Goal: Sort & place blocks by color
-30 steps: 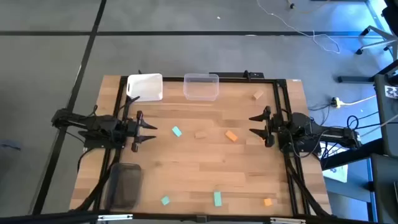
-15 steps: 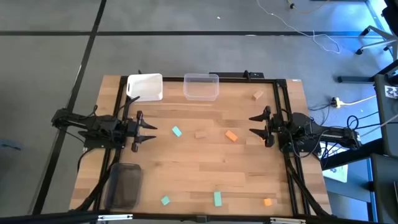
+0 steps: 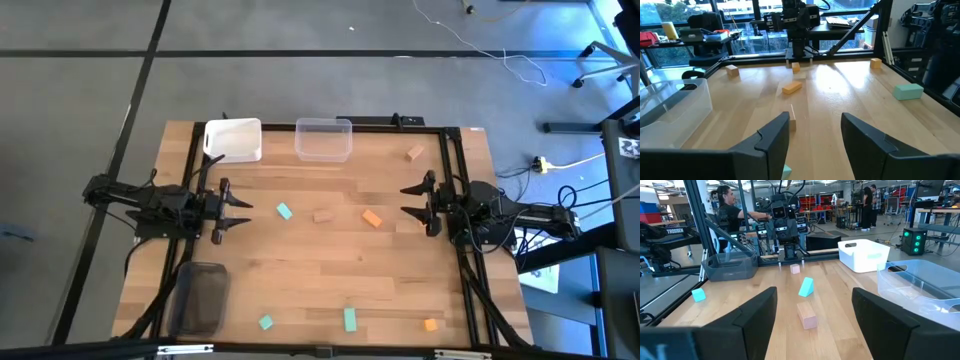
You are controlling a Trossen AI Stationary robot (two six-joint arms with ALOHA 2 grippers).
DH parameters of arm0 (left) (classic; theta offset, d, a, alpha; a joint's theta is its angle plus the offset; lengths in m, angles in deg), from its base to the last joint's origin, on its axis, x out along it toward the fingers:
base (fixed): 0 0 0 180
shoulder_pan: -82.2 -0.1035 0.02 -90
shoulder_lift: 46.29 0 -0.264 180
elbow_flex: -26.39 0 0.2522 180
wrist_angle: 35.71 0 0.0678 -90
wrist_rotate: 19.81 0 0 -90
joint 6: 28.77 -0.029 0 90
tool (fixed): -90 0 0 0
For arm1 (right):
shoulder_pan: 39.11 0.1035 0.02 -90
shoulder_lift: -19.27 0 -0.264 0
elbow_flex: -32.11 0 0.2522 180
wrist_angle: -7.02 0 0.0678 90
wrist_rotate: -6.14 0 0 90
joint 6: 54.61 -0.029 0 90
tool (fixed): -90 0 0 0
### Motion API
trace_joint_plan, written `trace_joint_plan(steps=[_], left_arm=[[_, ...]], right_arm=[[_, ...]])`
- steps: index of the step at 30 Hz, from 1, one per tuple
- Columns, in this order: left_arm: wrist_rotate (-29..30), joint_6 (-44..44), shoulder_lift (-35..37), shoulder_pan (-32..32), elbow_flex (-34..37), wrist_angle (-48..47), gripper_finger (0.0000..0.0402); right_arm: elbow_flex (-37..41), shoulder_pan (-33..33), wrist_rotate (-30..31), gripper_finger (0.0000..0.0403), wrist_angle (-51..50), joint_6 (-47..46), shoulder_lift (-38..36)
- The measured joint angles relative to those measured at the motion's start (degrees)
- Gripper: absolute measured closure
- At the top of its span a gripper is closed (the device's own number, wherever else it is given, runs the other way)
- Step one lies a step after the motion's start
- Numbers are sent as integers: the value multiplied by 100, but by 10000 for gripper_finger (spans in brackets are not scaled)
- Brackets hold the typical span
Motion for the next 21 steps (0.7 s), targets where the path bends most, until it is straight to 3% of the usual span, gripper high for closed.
trace_joint_plan(steps=[21], left_arm=[[0,2,1,0,1,0,232]], right_arm=[[2,-2,17,144,95,20,0]])
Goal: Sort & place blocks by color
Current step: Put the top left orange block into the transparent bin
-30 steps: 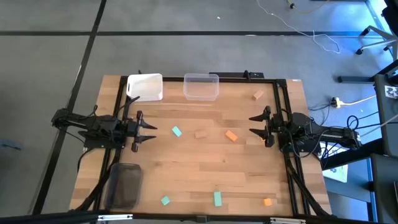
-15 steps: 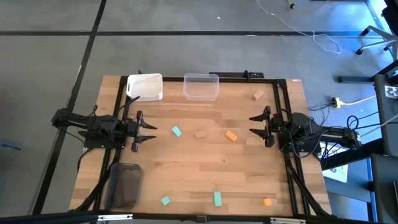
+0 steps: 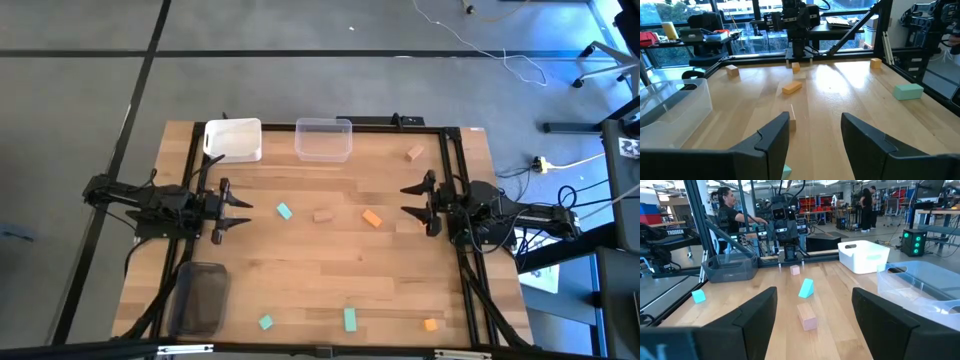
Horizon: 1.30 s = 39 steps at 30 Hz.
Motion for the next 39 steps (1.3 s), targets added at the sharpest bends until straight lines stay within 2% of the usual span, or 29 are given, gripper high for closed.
trace_joint_plan(steps=[5,14,22,26,29,34,39], left_arm=[[0,0,-2,-1,0,-1,232],[0,0,0,-1,0,-1,232],[0,-1,-2,-1,0,-1,232],[40,-10,-2,0,0,25,232],[470,47,-2,-2,13,158,232],[728,187,-2,-2,13,337,232],[915,602,-3,-2,-136,571,232]], right_arm=[[0,0,131,144,130,102,0],[0,1,276,144,183,-371,1],[-439,2,1204,144,71,-508,51],[-1005,2,1682,144,-749,-513,317],[-1598,1,1995,144,-1391,-764,729],[-2822,2,2263,144,-2327,-949,1820],[-4285,2,2616,144,-3756,-797,3146]])
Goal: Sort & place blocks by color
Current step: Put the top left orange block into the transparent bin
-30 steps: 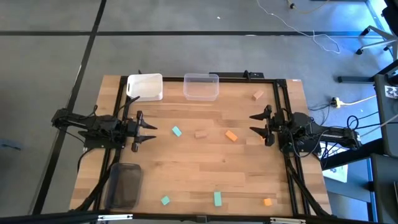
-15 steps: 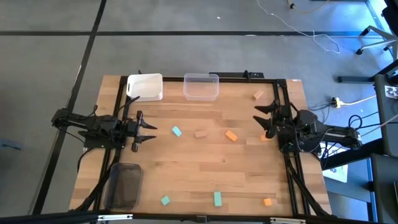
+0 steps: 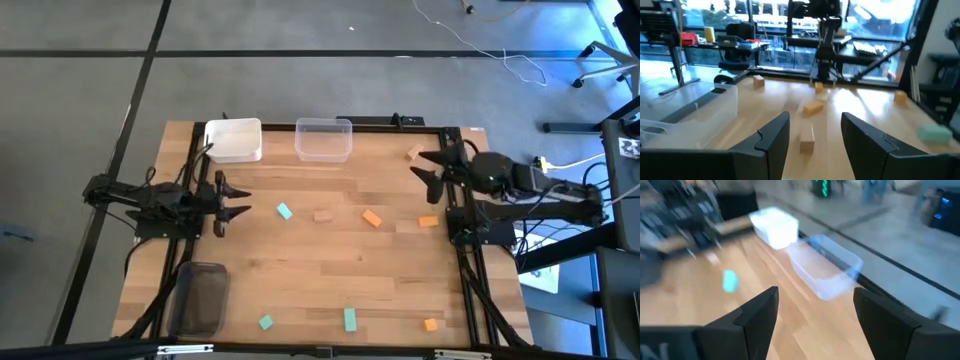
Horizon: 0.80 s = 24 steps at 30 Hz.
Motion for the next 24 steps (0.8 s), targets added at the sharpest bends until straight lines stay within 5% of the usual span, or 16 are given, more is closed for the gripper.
trace_joint_plan(steps=[6,12,17,24], left_arm=[[202,29,-302,0,-825,-324,232],[620,183,-1396,2,-2060,-1586,232],[761,942,-2364,0,-3019,-2844,232],[757,1830,-2864,1,-3689,-3180,232]], right_arm=[[-1716,-112,15,144,-1845,326,1508],[-2892,-550,-347,144,-3511,275,2684],[-3263,-895,-1159,144,-4078,617,3372],[-3635,-1489,-1829,144,-4159,429,4327]])
